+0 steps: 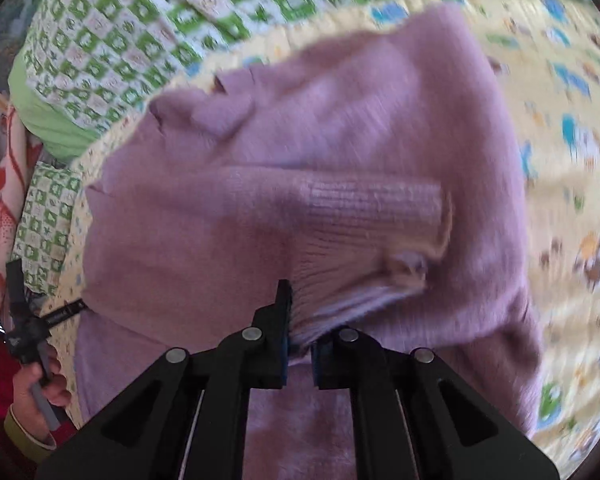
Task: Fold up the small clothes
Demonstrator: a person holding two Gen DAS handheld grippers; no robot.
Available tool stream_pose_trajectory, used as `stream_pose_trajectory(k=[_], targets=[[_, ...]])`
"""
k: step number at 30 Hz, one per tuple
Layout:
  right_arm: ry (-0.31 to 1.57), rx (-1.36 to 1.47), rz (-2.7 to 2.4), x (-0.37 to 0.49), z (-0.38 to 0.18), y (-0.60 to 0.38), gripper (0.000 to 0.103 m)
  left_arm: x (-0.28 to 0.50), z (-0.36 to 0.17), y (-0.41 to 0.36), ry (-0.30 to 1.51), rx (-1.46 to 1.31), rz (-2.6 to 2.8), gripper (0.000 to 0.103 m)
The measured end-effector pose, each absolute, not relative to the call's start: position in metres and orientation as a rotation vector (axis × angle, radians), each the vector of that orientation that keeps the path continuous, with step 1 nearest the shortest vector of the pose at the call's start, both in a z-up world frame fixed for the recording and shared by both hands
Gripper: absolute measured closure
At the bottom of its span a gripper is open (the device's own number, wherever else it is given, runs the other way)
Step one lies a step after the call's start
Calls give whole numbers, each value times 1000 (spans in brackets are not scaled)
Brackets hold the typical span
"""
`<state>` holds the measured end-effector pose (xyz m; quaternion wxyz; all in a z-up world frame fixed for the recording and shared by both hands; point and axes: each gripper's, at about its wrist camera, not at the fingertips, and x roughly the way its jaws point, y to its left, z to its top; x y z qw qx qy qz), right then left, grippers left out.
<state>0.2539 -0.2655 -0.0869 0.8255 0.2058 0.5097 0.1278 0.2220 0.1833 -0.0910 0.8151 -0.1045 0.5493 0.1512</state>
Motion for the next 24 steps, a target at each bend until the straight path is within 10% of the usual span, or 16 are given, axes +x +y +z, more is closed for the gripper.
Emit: stream_pose_trajectory(k=[13, 17, 24], targets=[[1016, 342, 174, 215, -31, -300, 66, 154, -45, 210, 1174, -291, 142, 63], [968, 336, 236, 240, -12, -286, 65, 191, -21, 216, 1102, -286, 148, 35], [986, 154, 309, 285, -29, -239, 43, 312, -55, 224, 1220, -328, 149, 31]])
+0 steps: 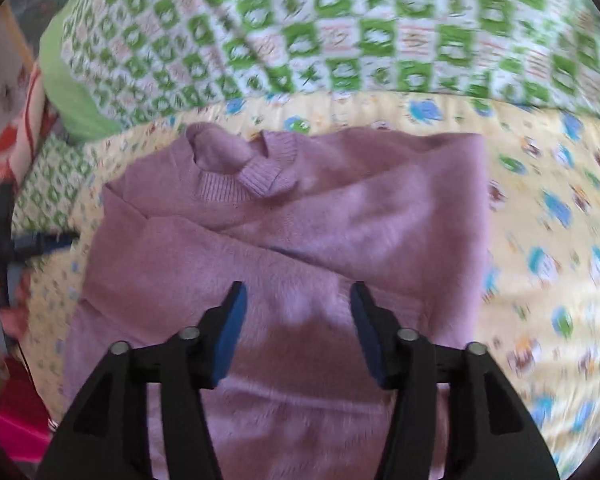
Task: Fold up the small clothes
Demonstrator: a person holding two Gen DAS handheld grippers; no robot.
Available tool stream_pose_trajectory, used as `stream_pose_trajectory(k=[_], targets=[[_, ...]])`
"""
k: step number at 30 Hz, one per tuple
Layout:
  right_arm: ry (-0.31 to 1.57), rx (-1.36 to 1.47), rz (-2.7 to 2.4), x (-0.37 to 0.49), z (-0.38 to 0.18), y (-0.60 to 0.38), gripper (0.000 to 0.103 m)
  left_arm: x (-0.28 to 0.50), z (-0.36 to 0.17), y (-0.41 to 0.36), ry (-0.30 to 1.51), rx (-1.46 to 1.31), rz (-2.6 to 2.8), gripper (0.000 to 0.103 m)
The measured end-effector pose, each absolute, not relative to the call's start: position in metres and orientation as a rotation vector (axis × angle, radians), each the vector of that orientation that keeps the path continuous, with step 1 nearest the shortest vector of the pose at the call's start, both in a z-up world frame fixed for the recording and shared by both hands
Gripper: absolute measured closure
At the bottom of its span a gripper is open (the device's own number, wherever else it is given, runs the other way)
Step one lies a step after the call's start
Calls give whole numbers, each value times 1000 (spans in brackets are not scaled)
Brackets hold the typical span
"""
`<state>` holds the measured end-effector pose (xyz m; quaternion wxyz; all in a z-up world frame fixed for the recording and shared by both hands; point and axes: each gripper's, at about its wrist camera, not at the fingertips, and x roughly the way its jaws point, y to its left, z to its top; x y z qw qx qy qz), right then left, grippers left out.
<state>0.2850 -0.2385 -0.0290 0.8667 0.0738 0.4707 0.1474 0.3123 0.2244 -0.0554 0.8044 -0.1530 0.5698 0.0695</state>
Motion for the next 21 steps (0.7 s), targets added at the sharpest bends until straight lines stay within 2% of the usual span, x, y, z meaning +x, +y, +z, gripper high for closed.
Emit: stream_pose_trajectory(k=[4, 6, 8, 9, 10, 11, 16, 18, 21], targets=[[1027, 50, 366, 297, -46, -232, 43, 331, -71, 234, 1233, -367, 160, 31], [1021, 5, 374, 301, -51, -230, 43, 336, -75, 234, 1209, -368, 158, 36], [1036, -22, 381, 305, -60, -227, 43, 336, -75, 231, 1181, -385, 118, 79], [1044, -28, 387, 306, -63, -228, 60, 337, -73, 228, 1167, -385, 102, 87], [1055, -41, 387, 307, -66, -227, 91, 335, -69, 226, 1154, -371, 105, 90], [1058, -42, 382, 306, -64, -228, 97, 332, -64, 223, 1133, -349, 112, 92], [976, 41, 310, 293, -39, -259, 98, 319, -66, 235, 1085, -377, 188, 96], [1040, 49, 284, 298, -56, -266, 98, 324, -73, 234, 1095, -365, 197, 96], [1061, 63, 281, 300, -62, -262, 92, 322, -64, 225, 1098, -338, 191, 93]])
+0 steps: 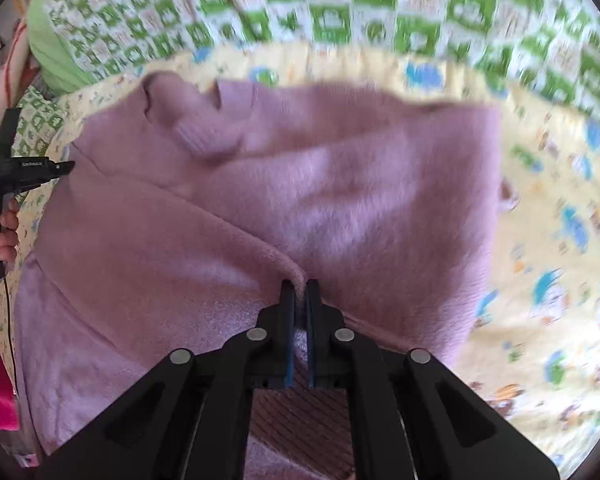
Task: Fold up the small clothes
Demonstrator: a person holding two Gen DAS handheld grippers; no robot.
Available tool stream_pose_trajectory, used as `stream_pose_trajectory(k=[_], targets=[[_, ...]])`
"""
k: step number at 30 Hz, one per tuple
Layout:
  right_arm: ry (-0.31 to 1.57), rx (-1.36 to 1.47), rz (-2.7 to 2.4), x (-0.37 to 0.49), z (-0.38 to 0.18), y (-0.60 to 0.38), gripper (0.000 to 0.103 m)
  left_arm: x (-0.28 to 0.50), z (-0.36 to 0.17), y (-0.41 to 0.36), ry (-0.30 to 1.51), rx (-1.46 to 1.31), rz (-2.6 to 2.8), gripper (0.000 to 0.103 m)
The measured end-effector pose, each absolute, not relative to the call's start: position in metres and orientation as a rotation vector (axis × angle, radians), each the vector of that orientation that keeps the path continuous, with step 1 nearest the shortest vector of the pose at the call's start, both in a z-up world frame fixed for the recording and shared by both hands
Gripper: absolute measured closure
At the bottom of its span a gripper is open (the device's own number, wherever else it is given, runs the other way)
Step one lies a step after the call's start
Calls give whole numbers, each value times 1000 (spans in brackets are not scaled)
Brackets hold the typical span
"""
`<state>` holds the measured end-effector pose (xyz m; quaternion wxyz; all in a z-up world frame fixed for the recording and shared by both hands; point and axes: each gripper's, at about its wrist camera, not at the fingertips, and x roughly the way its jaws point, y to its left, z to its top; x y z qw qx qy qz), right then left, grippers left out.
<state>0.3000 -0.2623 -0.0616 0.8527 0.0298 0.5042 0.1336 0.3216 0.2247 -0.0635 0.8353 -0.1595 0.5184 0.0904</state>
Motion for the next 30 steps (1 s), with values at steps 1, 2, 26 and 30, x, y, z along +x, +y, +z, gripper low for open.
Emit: stream_pose_trajectory(k=[1, 2, 26, 30], targets=[[1051, 67, 273, 299, -56, -261, 84, 319, -55, 220, 1098, -335, 186, 87], [1040, 78, 271, 297, -51, -261, 79, 314, -49, 219, 1097, -330, 182, 87], [1038, 347, 65, 61, -32, -296, 51, 45, -82, 161, 1334, 11, 162, 50], [1043, 373, 20, 19, -36, -304, 51, 8, -74, 171, 1354, -2, 107, 50]])
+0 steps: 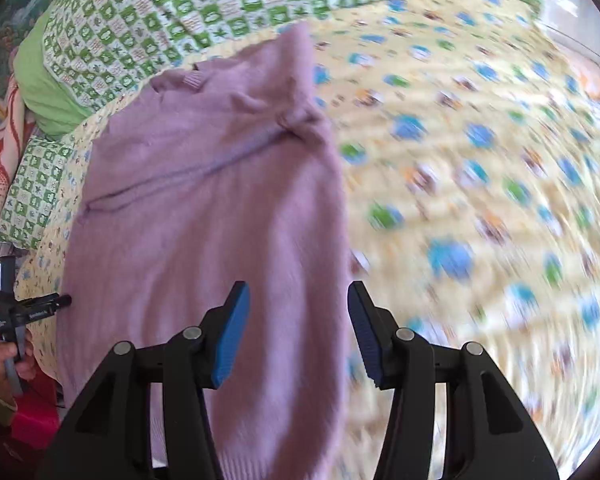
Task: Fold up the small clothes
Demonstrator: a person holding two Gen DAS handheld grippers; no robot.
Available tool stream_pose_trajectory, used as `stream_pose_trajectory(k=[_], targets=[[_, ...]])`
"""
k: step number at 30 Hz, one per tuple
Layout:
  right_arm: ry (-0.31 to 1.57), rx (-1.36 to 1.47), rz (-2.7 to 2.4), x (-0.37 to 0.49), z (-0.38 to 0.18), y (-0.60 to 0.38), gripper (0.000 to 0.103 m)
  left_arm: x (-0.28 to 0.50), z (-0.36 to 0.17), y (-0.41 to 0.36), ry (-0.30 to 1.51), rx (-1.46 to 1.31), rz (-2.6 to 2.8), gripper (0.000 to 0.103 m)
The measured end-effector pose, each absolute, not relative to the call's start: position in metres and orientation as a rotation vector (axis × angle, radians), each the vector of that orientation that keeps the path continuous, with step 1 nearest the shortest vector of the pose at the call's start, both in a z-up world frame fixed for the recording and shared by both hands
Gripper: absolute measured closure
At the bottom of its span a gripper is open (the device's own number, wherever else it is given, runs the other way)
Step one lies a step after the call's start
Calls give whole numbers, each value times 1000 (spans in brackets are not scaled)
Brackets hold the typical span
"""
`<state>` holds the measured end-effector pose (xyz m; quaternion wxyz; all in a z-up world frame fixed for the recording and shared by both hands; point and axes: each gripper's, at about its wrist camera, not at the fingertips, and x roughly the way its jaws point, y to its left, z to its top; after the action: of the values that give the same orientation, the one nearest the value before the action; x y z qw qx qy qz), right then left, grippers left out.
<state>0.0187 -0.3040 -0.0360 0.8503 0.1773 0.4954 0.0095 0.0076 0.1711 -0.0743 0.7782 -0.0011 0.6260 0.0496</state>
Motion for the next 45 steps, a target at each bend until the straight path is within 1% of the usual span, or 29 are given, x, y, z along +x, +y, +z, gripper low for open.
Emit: stream_pose_trajectory(k=[5, 7, 8, 10, 15, 18, 19, 20, 21, 22, 23, 24, 25, 28, 31, 33, 34, 35, 36, 37, 40, 42, 43, 44, 45], targets=[[1077, 414, 11, -20, -49, -303, 51, -33, -71, 169, 1396, -112, -6, 49], [1098, 429, 17, -33, -57, -299, 51, -50, -74, 166, 1417, -139, -30, 48], [1109, 433, 23, -38, -61, -296, 51, -58, -76, 164, 1418, -138, -33, 45], [1130, 433, 31, -47, -67, -291, 51, -75, -78, 159, 1429, -132, -49, 44], [1141, 465, 81, -66, -73, -282, 51, -110, -89, 142, 1482, -143, -121, 44], [1141, 500, 124, -73, -78, -277, 51, -122, -93, 130, 1471, -86, -127, 44], [1140, 517, 135, -73, -80, -275, 52, -124, -92, 125, 1466, -76, -140, 50], [1139, 520, 138, -74, -82, -272, 54, -126, -93, 121, 1460, -72, -151, 65], [1138, 516, 141, -74, -82, -269, 65, -125, -92, 116, 1458, -77, -170, 74], [1142, 514, 145, -72, -83, -267, 77, -124, -92, 111, 1460, -92, -197, 96], [1143, 517, 144, -71, -84, -266, 83, -120, -91, 100, 1460, -102, -209, 97], [1137, 522, 144, -71, -84, -265, 95, -124, -89, 99, 1453, -98, -207, 97], [1130, 525, 146, -72, -82, -266, 96, -111, -88, 90, 1450, -100, -203, 98], [1111, 555, 136, -87, -76, -278, 97, -118, -92, 106, 1448, -142, -186, 98], [1139, 594, 101, -101, -88, -302, 97, -112, -99, 116, 1443, -188, -200, 98], [1135, 624, 120, -99, -89, -302, 97, -109, -98, 115, 1458, -210, -220, 95], [1127, 631, 129, -96, -87, -299, 96, -109, -97, 120, 1465, -219, -224, 89], [1121, 634, 137, -92, -86, -297, 94, -108, -100, 119, 1476, -229, -220, 79], [1125, 629, 135, -89, -85, -295, 92, -105, -100, 125, 1489, -248, -221, 74], [1132, 625, 137, -84, -85, -293, 87, -102, -101, 129, 1491, -273, -222, 71], [1121, 655, 140, -78, -88, -297, 82, -96, -105, 134, 1503, -310, -208, 69], [1116, 690, 144, -73, -91, -298, 82, -90, -104, 127, 1485, -270, -210, 72], [1115, 695, 147, -72, -93, -298, 82, -92, -102, 125, 1473, -238, -215, 82], [1119, 686, 150, -70, -93, -296, 82, -94, -98, 126, 1464, -211, -228, 98], [1129, 668, 149, -69, -92, -294, 90, -96, -96, 124, 1456, -201, -245, 98]])
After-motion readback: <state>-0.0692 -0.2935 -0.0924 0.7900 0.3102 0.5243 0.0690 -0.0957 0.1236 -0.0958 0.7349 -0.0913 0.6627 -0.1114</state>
